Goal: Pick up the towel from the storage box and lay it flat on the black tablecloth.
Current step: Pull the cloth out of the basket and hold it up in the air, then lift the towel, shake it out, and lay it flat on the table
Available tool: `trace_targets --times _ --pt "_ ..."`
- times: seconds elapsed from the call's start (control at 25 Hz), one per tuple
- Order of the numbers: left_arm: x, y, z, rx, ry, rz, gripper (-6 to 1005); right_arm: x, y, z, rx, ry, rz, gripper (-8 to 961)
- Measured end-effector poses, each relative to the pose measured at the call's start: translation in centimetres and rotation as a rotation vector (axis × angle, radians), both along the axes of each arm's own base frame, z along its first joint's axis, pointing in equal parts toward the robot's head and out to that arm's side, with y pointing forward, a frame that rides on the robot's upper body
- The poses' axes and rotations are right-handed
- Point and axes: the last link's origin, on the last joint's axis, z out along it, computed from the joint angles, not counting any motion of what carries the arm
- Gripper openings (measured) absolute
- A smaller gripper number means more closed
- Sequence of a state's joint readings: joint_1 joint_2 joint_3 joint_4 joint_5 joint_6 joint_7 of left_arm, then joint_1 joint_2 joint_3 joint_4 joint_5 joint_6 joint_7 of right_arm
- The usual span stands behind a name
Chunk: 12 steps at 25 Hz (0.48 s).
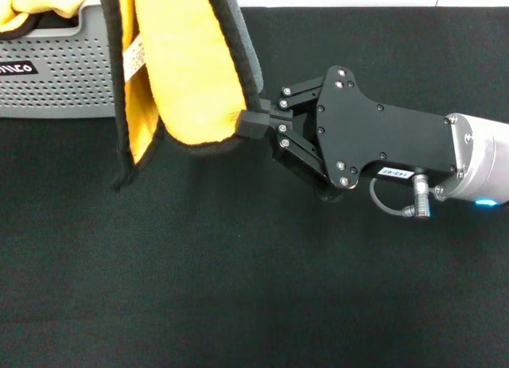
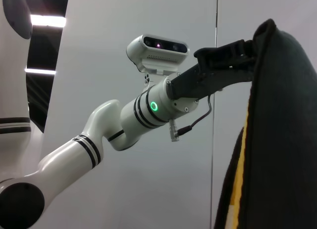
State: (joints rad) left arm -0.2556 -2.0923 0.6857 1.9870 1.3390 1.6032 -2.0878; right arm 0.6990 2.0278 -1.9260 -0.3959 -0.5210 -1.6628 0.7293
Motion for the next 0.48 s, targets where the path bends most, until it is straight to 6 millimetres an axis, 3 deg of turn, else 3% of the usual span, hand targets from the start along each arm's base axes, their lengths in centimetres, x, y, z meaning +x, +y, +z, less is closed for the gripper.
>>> trace_targets --times 0.28,0.48 --pt "-0.6 0.0 -0.4 -0.011 0.015 0.029 13 0.7 -0.6 0.1 0.063 0.016 0.001 45" --pt "-2.5 0.1 -0.9 0.005 0.108 0.099 13 2.3 -0.7 1.2 0.134 0.056 -0.088 10"
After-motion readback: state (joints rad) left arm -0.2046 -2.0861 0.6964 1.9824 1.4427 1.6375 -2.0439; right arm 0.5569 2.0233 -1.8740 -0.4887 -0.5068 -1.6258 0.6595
